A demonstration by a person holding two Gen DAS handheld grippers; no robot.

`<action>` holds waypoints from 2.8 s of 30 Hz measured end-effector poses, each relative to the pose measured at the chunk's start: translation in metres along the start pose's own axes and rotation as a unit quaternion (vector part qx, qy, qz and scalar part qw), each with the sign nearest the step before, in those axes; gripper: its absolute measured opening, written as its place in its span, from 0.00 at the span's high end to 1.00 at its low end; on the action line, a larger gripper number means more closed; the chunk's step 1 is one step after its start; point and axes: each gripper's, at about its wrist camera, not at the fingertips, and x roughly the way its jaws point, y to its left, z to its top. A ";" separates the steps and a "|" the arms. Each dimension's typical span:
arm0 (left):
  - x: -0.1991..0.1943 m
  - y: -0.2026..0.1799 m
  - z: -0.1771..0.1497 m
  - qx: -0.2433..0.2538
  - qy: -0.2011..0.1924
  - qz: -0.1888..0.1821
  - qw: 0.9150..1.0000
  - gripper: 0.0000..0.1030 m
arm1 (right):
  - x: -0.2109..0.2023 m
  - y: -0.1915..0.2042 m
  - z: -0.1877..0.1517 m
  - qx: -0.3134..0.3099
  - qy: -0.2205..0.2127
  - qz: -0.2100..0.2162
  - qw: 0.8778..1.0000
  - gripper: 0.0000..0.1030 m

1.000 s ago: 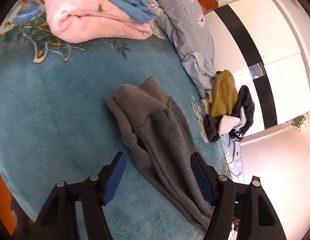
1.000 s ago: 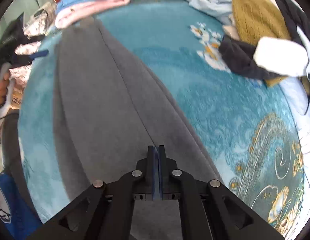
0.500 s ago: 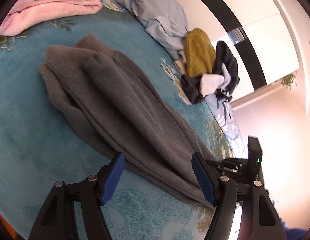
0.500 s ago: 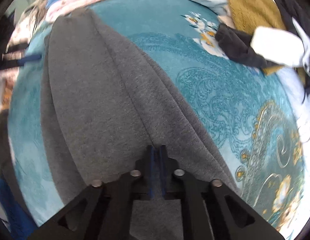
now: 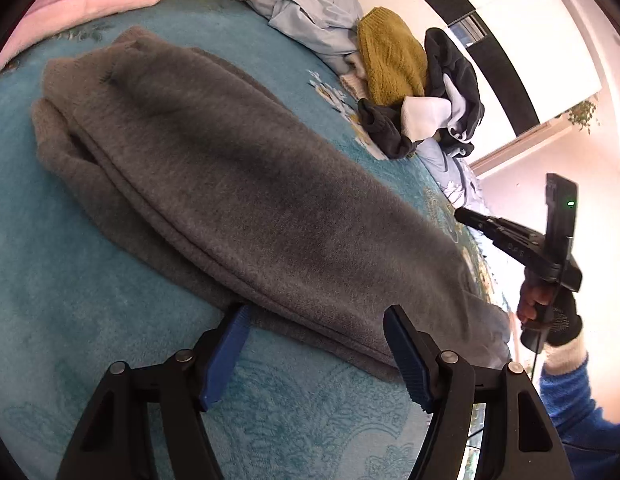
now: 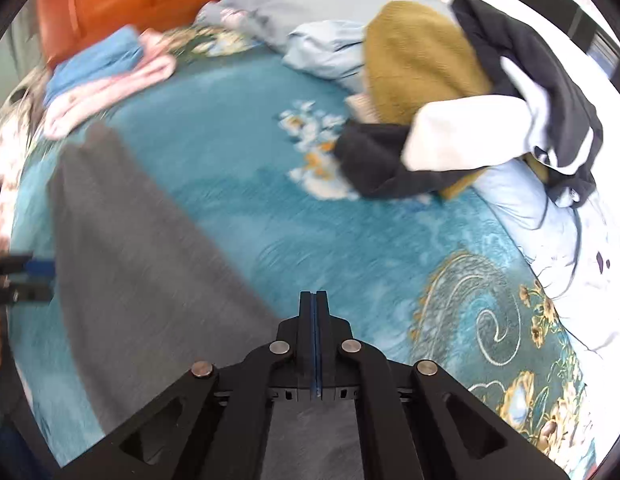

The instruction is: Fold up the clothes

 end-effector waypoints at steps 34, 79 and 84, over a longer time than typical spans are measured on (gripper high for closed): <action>-0.044 0.072 0.024 -0.148 -0.138 -0.021 0.979 0.76 | 0.084 0.172 0.079 -0.225 0.049 0.105 0.967 0.84; -0.104 0.075 0.042 -0.127 -0.238 -0.026 0.962 0.94 | 0.056 0.233 0.176 -0.214 -0.011 0.234 0.948 0.95; -0.098 0.096 0.042 -0.163 -0.223 0.001 0.961 0.94 | 0.065 0.248 0.183 -0.216 -0.001 0.232 0.948 0.95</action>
